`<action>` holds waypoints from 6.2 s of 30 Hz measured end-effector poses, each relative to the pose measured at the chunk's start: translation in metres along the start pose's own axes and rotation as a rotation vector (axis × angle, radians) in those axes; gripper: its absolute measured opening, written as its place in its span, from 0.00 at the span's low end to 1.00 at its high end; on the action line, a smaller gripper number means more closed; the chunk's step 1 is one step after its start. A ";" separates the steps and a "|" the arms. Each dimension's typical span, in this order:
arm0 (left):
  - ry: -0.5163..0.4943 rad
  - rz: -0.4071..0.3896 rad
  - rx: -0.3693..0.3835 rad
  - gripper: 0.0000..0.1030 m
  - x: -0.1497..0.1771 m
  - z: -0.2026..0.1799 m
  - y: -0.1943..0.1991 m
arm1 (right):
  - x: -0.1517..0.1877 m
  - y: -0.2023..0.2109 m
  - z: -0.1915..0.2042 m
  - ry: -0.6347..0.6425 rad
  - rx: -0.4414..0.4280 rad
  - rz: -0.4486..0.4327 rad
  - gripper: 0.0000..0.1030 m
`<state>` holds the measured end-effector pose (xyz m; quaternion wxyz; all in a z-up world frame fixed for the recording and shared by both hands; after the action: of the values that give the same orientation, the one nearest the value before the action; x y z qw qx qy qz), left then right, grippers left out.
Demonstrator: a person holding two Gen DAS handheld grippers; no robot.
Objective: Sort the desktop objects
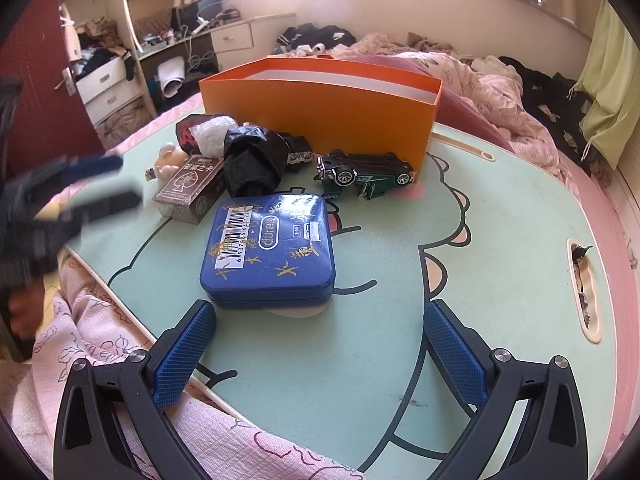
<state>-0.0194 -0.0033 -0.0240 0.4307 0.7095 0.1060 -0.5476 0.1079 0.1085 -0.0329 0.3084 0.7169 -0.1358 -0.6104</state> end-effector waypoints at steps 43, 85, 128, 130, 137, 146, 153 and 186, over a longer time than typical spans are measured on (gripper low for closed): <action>0.017 -0.105 -0.007 0.99 0.027 -0.005 -0.014 | -0.179 -0.083 -0.008 0.189 -0.006 0.075 0.48; 0.021 -0.120 0.000 1.00 0.027 -0.004 -0.015 | -0.137 -0.030 0.025 0.045 -0.328 -0.048 0.33; 0.128 0.025 0.008 1.00 -0.009 0.011 -0.021 | -0.005 -0.008 0.005 0.299 -0.309 -0.029 0.98; 0.147 -0.060 -0.003 1.00 -0.044 0.014 -0.017 | -0.005 -0.007 0.007 0.312 -0.325 -0.032 0.98; 0.136 0.096 -0.090 1.00 -0.114 0.020 -0.079 | -0.004 -0.004 0.008 0.314 -0.331 -0.035 0.99; 0.162 0.237 -0.069 1.00 -0.105 -0.001 -0.139 | -0.004 -0.004 0.008 0.321 -0.339 -0.036 0.99; 0.159 0.271 -0.050 1.00 -0.100 -0.011 -0.149 | -0.004 -0.005 0.009 0.325 -0.341 -0.036 0.99; 0.339 0.502 0.342 0.08 -0.098 -0.053 -0.183 | -0.003 -0.004 0.009 0.334 -0.355 -0.039 0.99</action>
<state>-0.1339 0.1773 -0.0278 0.4031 0.8562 -0.0952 -0.3089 0.0973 0.1110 -0.0332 0.4360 0.7448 0.0403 -0.5035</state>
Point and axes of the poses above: each gripper's, at about its wrist camera, not at the fingertips, and y roughly against the way its jaws point, z to its left, x to its underside, the point moved 8 cm from there along -y, roughly the way its jaws point, and after that the axes turned 12 degrees about -z, right-handed, at the moved point
